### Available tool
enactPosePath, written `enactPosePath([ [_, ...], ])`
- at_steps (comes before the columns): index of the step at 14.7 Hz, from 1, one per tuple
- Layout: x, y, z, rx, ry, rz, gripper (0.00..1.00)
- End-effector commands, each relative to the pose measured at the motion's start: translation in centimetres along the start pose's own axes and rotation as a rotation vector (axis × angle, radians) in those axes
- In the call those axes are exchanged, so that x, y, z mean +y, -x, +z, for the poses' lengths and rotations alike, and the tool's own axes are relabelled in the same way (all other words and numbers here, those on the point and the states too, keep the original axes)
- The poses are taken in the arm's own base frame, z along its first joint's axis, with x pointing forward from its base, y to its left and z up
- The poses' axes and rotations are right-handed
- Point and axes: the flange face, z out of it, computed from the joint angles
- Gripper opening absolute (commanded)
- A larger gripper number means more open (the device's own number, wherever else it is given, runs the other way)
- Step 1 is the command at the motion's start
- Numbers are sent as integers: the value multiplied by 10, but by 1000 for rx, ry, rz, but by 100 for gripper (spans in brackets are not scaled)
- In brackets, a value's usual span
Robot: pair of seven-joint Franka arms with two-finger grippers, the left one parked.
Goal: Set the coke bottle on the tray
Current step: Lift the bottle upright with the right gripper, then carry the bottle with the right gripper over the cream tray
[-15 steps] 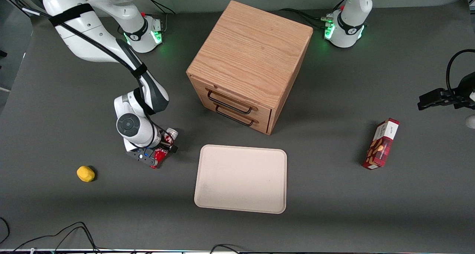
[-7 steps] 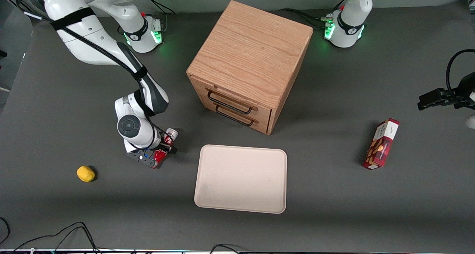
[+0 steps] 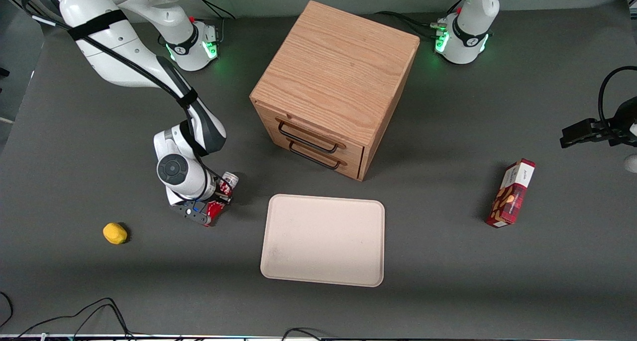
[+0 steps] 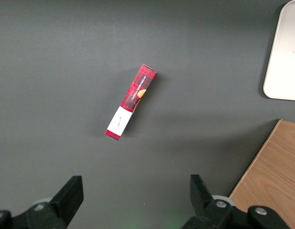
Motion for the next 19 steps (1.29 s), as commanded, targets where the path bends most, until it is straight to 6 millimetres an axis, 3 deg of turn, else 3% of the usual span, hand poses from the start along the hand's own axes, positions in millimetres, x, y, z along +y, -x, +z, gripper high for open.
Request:
enactPosePath([
  [1, -2, -2, -1, 27, 6, 11, 0],
  [3, -1, -3, -2, 28, 5, 12, 0],
  [5, 1, -6, -17, 39, 1, 16, 0],
  [7, 5, -8, -46, 40, 21, 10, 0],
  [11, 29, -18, -139, 34, 69, -18, 0],
  [19, 74, -28, -372, -95, 42, -99, 0],
])
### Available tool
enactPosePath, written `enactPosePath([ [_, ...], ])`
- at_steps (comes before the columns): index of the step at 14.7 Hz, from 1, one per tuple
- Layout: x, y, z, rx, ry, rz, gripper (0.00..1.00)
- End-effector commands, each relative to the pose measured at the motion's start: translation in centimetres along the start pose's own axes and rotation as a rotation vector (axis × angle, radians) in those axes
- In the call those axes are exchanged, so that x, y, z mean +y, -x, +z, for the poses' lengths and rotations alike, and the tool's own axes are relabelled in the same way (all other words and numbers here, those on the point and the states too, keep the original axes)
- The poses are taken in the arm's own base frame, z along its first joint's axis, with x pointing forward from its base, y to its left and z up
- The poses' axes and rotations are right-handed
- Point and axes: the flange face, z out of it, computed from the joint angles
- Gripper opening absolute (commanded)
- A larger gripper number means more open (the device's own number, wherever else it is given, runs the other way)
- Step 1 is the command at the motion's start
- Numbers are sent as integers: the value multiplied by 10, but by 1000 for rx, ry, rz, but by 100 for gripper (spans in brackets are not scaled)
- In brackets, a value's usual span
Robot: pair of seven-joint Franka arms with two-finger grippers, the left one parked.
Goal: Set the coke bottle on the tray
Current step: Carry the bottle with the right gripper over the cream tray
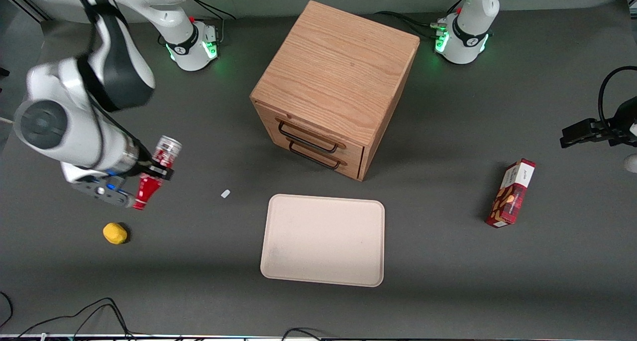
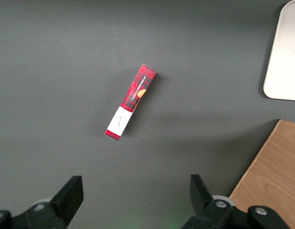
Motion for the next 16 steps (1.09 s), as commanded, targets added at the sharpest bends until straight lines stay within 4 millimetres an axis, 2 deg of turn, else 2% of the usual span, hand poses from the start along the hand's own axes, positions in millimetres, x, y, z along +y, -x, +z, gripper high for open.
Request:
enactPosePath([
  [1, 13, 2, -67, -27, -51, -35, 0],
  [2, 18, 1, -81, -23, -66, -30, 0],
  [5, 17, -7, -96, -5, -84, -60, 0],
  [6, 10, -18, -89, -10, -87, -64, 0],
  [8, -31, -32, -64, -12, -67, -112, 0],
  [11, -95, -61, -4, 15, -75, -169, 0],
  [12, -123, -63, 19, 46, -69, -207, 0],
  [16, -211, -75, 113, 186, -135, -290, 0],
])
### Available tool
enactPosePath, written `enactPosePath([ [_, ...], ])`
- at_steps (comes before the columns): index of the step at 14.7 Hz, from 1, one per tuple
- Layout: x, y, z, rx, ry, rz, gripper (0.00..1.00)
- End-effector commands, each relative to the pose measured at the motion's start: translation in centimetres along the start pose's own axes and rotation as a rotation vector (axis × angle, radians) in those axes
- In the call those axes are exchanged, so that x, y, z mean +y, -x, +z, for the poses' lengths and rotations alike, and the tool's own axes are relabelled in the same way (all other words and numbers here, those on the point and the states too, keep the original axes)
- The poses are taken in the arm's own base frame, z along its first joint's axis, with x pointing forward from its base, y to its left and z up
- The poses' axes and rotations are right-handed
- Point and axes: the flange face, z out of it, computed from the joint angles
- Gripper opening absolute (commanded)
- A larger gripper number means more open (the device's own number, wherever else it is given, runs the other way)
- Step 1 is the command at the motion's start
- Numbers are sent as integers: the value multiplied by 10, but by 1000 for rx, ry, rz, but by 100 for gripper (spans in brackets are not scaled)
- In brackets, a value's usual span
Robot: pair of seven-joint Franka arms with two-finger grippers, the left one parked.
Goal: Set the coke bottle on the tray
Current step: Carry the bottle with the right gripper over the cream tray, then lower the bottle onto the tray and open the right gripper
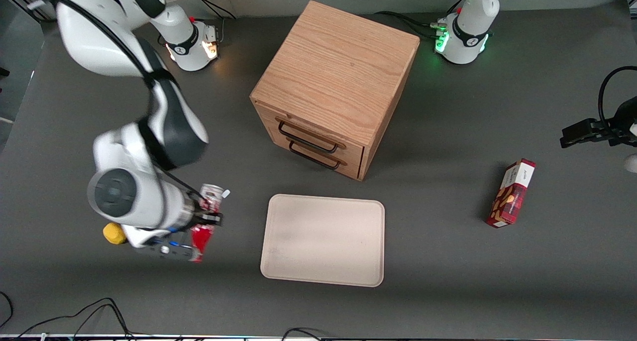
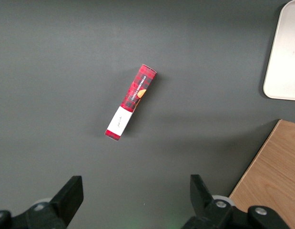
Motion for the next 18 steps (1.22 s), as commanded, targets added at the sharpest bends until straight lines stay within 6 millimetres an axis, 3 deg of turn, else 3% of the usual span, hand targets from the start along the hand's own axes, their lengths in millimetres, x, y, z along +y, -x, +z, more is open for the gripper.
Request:
enactPosePath([
  [1, -39, -14, 43, 106, -45, -61, 0],
  [4, -63, -12, 89, 137, -83, -74, 0],
  [10, -99, 10, 150, 103, -87, -82, 0],
  [14, -106, 14, 174, 103, -91, -91, 0],
  [18, -104, 14, 184, 102, -87, -92, 0],
])
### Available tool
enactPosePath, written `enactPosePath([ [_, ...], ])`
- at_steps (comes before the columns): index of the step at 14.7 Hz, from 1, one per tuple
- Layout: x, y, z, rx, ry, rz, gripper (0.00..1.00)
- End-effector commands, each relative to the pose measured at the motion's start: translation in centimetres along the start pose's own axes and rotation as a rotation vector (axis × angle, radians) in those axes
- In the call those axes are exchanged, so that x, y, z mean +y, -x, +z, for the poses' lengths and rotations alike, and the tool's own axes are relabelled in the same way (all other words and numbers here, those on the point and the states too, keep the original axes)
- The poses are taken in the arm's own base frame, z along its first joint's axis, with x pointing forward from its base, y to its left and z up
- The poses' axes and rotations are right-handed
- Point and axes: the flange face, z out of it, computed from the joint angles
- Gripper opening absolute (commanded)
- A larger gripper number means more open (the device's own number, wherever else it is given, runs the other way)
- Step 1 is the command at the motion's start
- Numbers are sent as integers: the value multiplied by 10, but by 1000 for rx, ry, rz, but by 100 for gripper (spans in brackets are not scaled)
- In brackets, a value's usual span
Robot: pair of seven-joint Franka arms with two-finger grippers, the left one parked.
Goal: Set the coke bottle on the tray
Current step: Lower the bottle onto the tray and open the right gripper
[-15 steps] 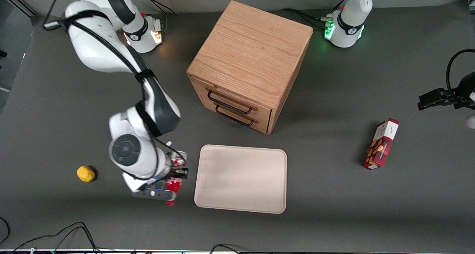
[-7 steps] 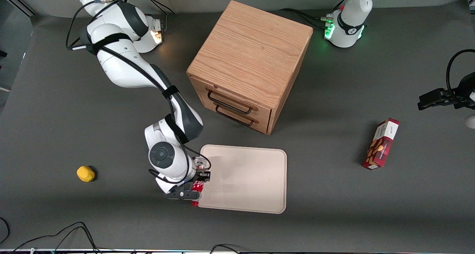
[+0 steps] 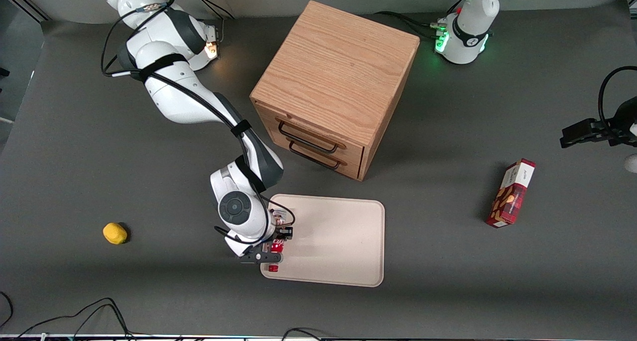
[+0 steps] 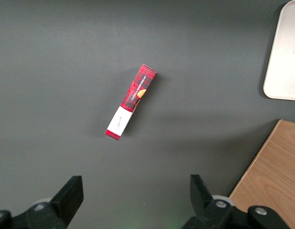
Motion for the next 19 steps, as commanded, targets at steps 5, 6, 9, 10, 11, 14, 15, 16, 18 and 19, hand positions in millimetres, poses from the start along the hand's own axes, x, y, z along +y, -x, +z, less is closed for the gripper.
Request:
enactPosePath([
  [5, -3, -5, -1, 33, -6, 11, 100],
  [6, -3, -5, -1, 33, -6, 11, 100],
  [9, -3, -5, -1, 33, -6, 11, 100],
  [10, -3, -5, -1, 33, -6, 11, 100],
  [11, -3, -5, -1, 33, -6, 11, 100],
  [14, -3, -6, -3, 34, -6, 11, 100],
  [15, -3, -6, -7, 32, -4, 12, 100],
  [16, -1, -7, -13, 28, -2, 16, 100],
  [18, 3, -9, -38, 1, 16, 21, 100],
  [19, 4, -10, -56, -7, 23, 24, 100],
])
